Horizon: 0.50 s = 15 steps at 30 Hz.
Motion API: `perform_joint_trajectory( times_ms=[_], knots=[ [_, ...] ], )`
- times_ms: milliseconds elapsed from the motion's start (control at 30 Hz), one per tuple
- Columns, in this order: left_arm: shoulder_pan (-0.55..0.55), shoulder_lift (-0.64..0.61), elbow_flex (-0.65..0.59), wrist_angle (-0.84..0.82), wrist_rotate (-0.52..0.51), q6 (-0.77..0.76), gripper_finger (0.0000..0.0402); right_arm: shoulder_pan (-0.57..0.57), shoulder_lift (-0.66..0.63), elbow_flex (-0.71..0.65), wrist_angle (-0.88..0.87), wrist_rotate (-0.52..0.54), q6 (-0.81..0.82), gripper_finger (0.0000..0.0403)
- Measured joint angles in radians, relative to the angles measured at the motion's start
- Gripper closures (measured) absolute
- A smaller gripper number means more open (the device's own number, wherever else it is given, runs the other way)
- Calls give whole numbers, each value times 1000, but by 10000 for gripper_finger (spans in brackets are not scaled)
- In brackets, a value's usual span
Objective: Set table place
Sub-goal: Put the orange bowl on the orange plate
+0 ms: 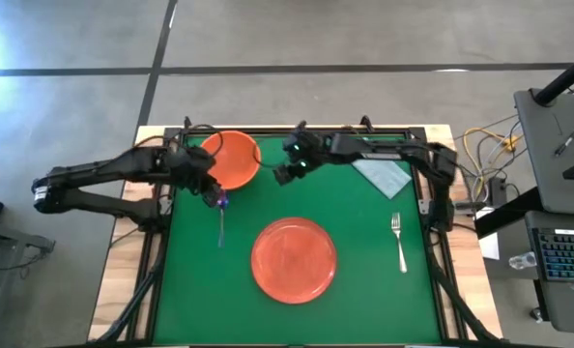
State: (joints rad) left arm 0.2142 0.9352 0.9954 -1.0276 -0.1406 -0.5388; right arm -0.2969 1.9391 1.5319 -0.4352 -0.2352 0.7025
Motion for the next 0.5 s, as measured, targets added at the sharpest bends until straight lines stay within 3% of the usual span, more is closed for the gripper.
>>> perform_joint_trajectory(
  times_ms=[167,500],
  knots=[
    [0,-62,10,-57,-29,-8,309,-49,121,154,-22,-82,-1,221],
    [0,-140,10,-108,-52,-24,309,-75,315,464,-117,-81,-8,213]
  ],
)
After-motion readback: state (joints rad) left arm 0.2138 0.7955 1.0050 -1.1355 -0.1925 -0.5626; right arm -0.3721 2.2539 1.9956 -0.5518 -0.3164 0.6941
